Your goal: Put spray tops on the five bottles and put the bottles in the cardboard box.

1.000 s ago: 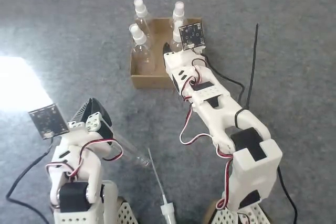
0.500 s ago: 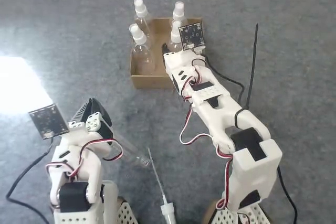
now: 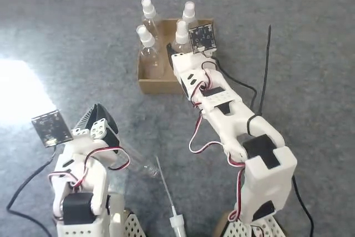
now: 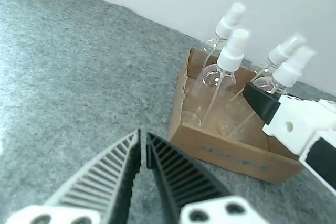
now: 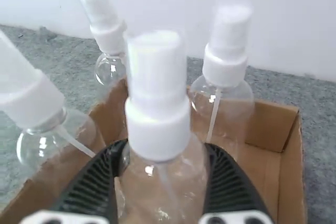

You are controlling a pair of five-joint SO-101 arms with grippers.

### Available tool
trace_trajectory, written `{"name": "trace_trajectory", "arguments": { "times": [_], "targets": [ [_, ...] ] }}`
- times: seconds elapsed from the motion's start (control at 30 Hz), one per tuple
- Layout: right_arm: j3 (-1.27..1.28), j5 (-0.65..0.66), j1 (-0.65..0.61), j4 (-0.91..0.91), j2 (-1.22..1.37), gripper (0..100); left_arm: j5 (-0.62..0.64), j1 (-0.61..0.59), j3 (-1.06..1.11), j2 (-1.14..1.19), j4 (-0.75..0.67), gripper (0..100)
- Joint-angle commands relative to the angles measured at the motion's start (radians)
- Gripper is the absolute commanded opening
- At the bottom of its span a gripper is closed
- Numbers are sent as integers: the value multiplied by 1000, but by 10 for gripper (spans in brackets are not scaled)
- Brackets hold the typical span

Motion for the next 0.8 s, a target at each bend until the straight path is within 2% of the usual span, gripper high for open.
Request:
{"name": "trace_trajectory", "arguments": {
  "times": [0.0,0.23,0.47,0.77],
  "targets": [
    [-51,0,-13,-59,35,42,-8,2,-10,-18,-3,13],
    [-51,2,-15,-70,31,46,-8,2,-10,-18,-3,13],
    [-49,2,-15,-27,28,187,-8,2,-10,-18,-3,13],
    [-51,2,-13,-13,27,191,-8,2,-10,-18,-3,13]
  ]
}}
